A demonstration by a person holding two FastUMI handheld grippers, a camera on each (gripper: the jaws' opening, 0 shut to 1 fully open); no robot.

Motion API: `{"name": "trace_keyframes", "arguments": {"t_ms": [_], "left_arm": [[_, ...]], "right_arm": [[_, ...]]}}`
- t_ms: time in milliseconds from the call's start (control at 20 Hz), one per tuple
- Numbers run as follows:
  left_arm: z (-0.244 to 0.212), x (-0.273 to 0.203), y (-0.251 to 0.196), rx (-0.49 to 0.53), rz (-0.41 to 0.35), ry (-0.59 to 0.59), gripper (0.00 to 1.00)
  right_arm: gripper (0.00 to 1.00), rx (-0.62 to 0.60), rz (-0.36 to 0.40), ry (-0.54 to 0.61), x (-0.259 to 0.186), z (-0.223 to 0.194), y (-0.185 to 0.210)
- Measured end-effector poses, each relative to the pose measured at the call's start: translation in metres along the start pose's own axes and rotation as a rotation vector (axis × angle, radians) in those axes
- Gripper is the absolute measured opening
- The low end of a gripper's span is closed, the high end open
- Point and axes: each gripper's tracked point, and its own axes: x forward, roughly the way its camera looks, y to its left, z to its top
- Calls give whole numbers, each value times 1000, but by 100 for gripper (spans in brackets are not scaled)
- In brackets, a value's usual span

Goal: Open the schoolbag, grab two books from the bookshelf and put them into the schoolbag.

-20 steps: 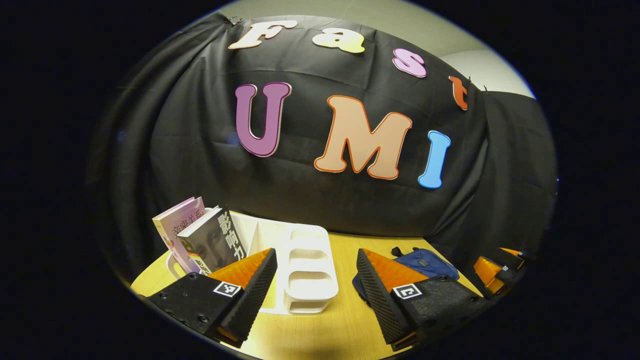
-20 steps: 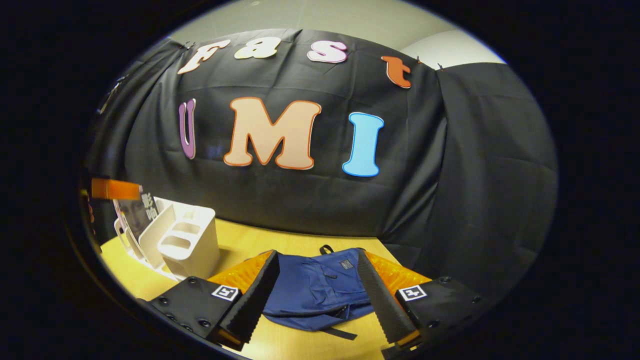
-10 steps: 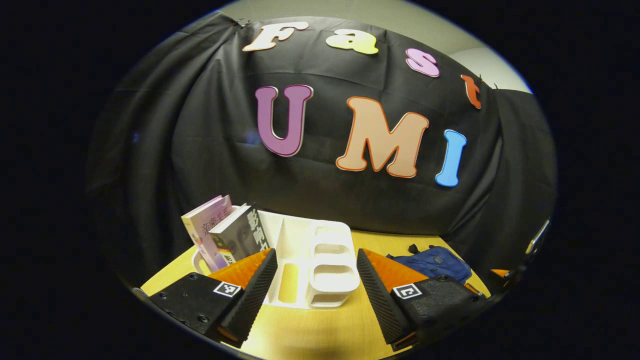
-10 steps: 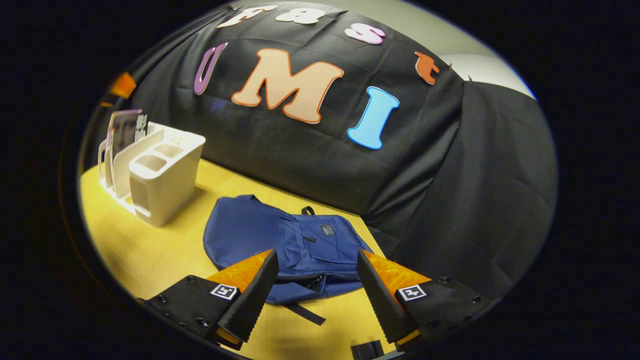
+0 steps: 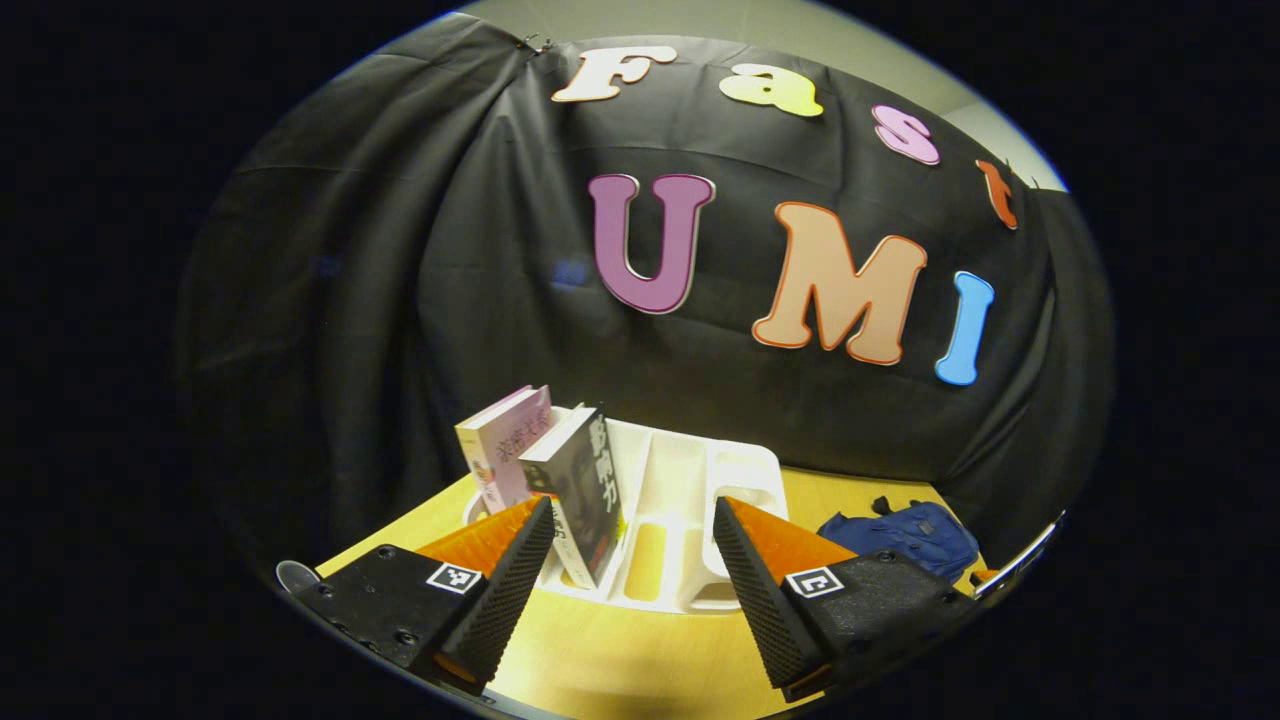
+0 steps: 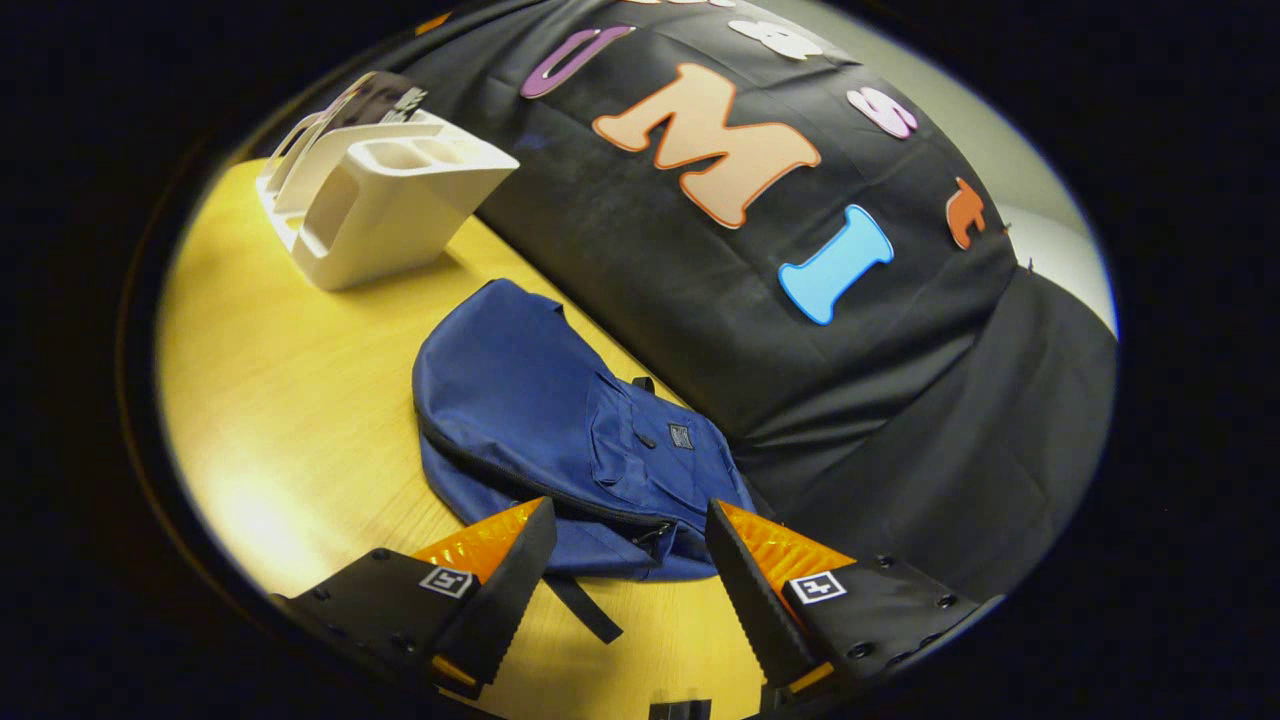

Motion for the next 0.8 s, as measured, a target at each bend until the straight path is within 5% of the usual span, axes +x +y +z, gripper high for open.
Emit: {"name": "trace_keyframes", "arguments": {"t_ms": [800], "left_arm": [[6, -6, 40, 3, 126, -4, 94]], "right_arm": [[98, -293, -9, -27, 49, -2, 24]]}}
